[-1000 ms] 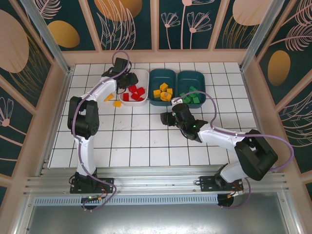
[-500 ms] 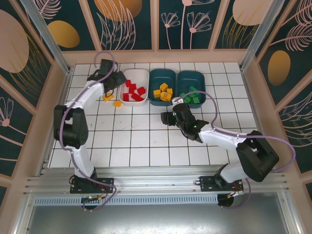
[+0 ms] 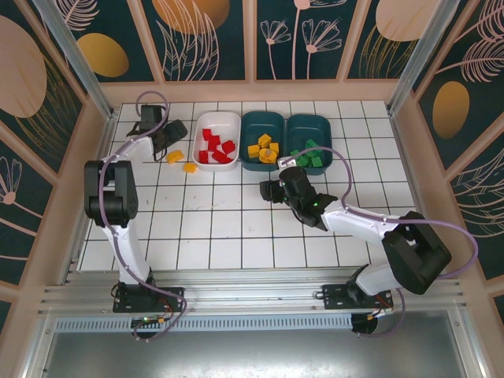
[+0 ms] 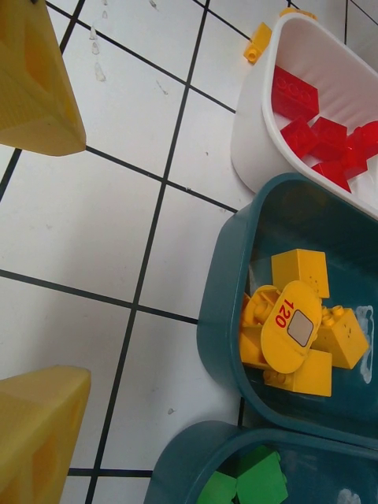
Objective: Sort the legos into containers by color
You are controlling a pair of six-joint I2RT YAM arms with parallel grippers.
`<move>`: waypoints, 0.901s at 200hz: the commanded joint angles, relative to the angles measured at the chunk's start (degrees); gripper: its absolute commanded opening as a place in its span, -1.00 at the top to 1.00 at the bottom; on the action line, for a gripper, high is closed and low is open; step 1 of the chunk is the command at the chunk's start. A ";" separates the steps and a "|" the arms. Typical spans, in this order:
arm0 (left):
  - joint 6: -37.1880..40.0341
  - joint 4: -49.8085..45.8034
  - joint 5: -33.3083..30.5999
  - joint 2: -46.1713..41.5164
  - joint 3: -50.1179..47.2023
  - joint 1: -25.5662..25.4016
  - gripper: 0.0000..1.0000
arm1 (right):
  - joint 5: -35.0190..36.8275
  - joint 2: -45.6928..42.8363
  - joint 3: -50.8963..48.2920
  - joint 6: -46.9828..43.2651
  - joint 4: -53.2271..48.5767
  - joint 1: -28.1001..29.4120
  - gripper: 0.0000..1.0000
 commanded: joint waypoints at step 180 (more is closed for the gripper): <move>-4.28 7.36 -6.03 -9.91 -23.33 0.38 -0.10 | -0.44 -0.69 -0.02 0.47 0.77 0.61 -0.45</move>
